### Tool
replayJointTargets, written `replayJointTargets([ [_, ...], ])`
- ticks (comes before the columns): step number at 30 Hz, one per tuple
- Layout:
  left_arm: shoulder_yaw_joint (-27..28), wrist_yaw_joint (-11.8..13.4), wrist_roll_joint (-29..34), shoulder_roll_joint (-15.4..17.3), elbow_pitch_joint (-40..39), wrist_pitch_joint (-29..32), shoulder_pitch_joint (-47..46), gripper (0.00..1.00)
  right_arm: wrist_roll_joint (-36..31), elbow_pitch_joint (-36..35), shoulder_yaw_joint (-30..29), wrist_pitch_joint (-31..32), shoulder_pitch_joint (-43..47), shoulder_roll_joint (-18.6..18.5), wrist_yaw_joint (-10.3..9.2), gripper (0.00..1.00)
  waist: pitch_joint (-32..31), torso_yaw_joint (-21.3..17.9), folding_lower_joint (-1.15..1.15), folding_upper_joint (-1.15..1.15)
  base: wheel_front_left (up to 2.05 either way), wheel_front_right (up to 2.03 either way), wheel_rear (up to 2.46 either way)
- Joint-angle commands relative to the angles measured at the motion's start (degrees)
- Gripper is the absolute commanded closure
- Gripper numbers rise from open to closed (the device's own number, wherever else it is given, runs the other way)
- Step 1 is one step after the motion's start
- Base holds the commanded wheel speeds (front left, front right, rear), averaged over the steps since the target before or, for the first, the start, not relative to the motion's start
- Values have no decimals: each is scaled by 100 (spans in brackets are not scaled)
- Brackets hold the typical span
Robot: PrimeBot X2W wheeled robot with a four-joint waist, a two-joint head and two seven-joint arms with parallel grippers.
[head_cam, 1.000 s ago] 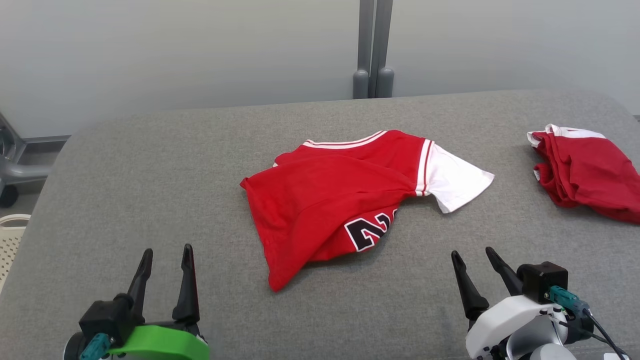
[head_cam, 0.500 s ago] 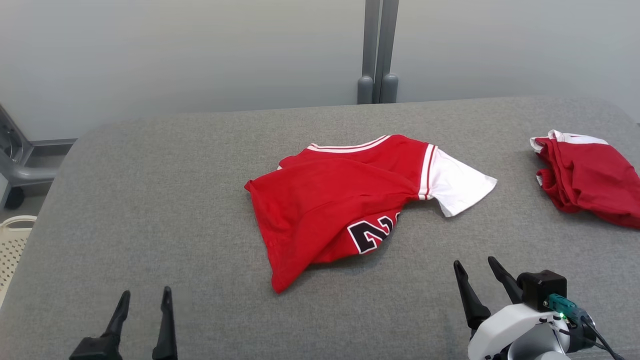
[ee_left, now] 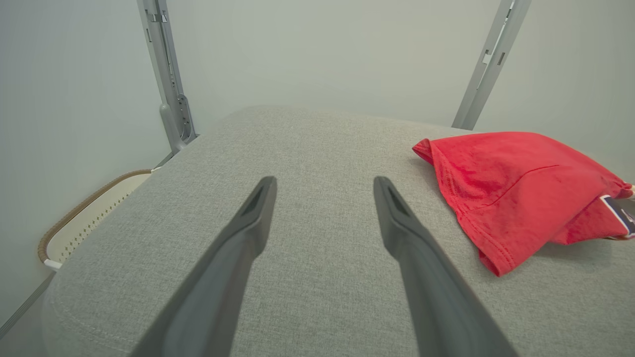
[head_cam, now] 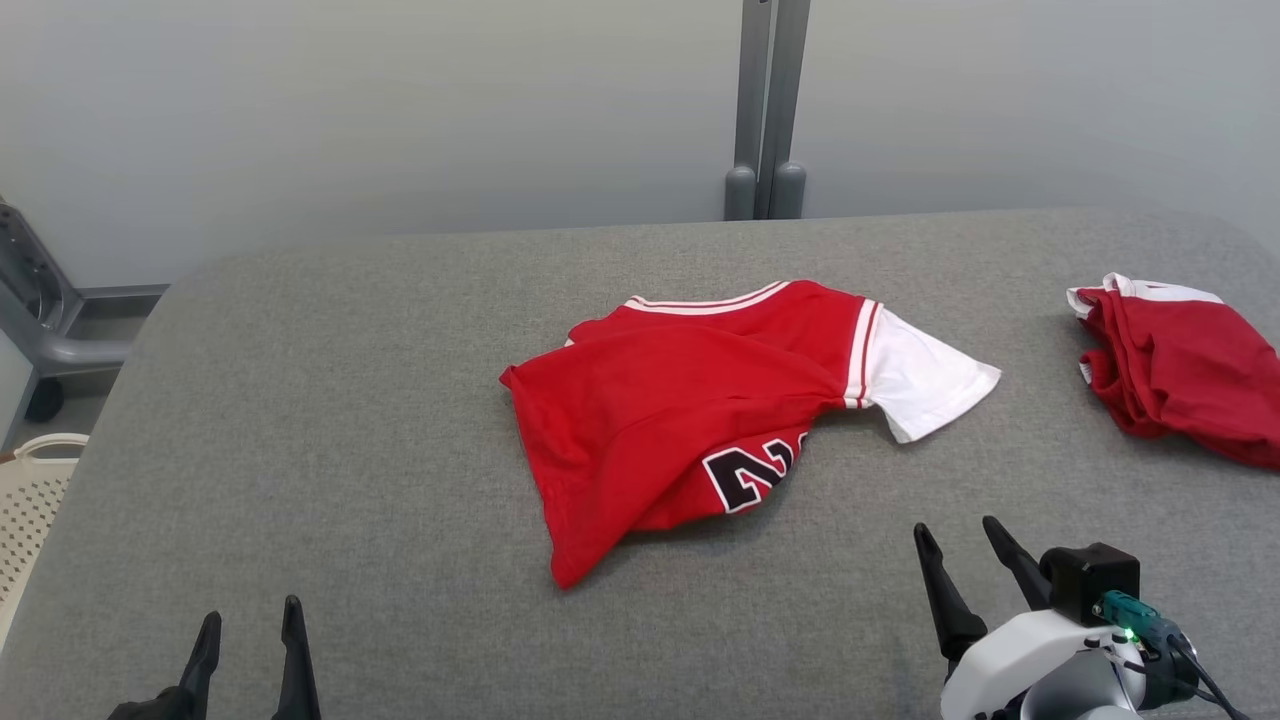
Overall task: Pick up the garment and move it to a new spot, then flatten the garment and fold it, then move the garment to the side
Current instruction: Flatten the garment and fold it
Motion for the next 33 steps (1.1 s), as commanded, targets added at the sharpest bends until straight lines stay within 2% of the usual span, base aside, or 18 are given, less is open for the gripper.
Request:
replayJointTargets([
  [1, -4, -13, 8, 35, 7, -14, 24, 0, -10, -8, 12, -26, 56, -7, -7, 0, 5, 6, 0, 0, 0, 0, 0],
  [19, -298, -29, 64, -26, 48, 201, -314, 0, -19, -14, 95, 156, -135, -6, -7, 0, 104, 46, 0, 0, 0, 0, 0],
  [25, -606, -352, -76, -22, 193, 842, -906, 0, -261, -6, 61, 885, -669, -26, -7, 0, 273, 119, 0, 0, 0, 0, 0],
  [33, -1089, -698, -272, -319, 568, 1990, -2050, 0, -296, 104, 15, 2179, -1704, -518, -7, 0, 709, 248, 0, 0, 0, 0, 0],
])
